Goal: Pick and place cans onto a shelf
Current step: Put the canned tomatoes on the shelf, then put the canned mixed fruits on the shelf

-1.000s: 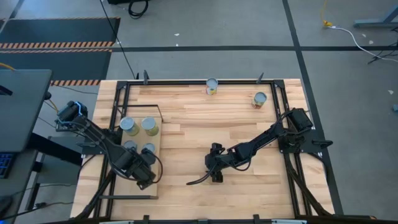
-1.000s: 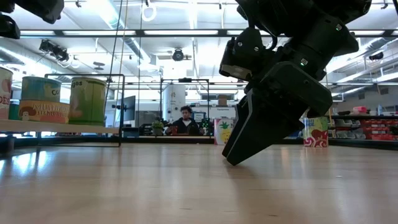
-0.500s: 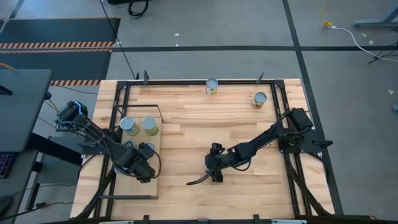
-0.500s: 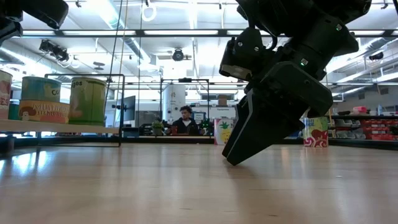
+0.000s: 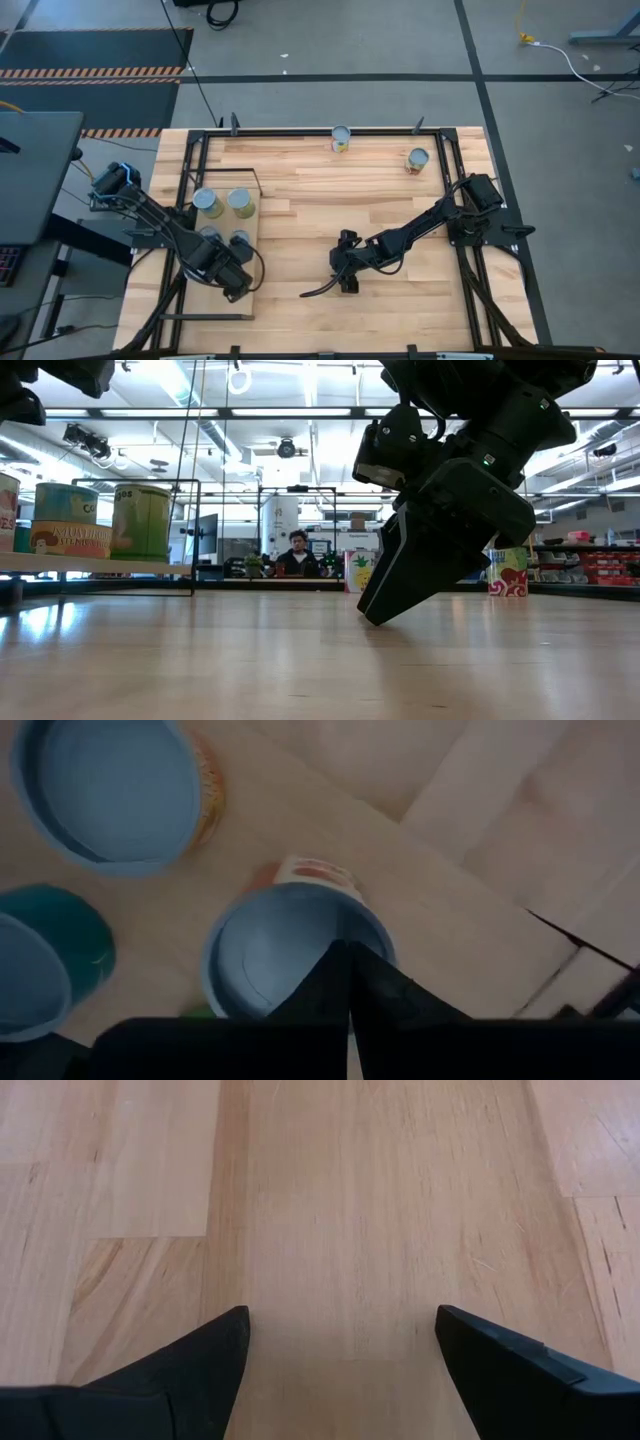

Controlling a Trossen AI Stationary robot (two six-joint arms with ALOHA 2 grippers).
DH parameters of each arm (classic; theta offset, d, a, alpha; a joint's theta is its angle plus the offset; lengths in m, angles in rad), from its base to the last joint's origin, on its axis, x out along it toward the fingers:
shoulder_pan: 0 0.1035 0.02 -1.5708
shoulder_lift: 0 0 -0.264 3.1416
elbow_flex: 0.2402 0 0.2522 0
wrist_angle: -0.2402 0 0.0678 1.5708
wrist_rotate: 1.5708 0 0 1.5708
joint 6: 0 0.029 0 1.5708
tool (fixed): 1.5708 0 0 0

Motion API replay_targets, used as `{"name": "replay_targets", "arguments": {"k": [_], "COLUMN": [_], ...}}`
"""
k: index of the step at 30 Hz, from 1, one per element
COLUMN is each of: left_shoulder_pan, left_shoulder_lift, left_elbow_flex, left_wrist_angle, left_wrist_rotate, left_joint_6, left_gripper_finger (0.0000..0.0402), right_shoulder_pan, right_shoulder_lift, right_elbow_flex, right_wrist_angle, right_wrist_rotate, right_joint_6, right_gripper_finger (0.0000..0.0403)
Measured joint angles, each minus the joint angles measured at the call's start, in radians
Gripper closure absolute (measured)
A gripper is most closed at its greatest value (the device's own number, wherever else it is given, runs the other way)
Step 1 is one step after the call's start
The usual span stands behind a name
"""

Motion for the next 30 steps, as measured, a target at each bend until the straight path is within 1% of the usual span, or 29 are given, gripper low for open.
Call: {"name": "replay_targets", "arguments": {"k": [6, 14, 18, 23, 25, 27, 28, 30], "left_shoulder_pan": [0.000, 0.000, 0.000, 0.000, 0.000, 0.000, 0.000, 0.006], "left_shoulder_lift": [0.000, 0.000, 0.000, -0.001, -0.006, -0.013, -0.018, -0.021], "left_elbow_flex": [0.000, 0.000, 0.000, 0.001, 0.021, 0.066, 0.093, 0.161], "left_wrist_angle": [0.002, 0.057, 0.057, 0.037, 0.009, -0.033, -0.072, -0.146], "left_wrist_rotate": [0.005, 0.006, 0.006, 0.037, 0.045, 0.041, 0.030, -0.019], "left_joint_6": [0.005, 0.043, 0.044, 0.049, 0.070, 0.093, 0.107, 0.135], "left_gripper_finger": [0.0395, 0.0395, 0.0395, 0.0395, 0.0395, 0.0395, 0.0395, 0.0395], "right_shoulder_pan": [0.000, 0.000, 0.000, 0.000, 0.000, 0.001, 0.001, -0.002], "right_shoulder_lift": [0.000, 0.000, 0.000, -0.003, -0.027, -0.081, -0.117, -0.193], "right_elbow_flex": [0.000, 0.000, 0.000, 0.000, -0.003, -0.004, -0.003, 0.000], "right_wrist_angle": [0.000, 0.000, 0.000, -0.002, -0.030, -0.064, -0.081, -0.130], "right_wrist_rotate": [-0.001, -0.003, -0.003, -0.004, -0.019, -0.016, -0.005, 0.054], "right_joint_6": [0.000, -0.003, -0.007, -0.013, -0.019, -0.038, -0.052, -0.086], "right_gripper_finger": [0.0076, 0.0076, 0.0076, 0.0076, 0.0076, 0.0076, 0.0076, 0.0076]}}
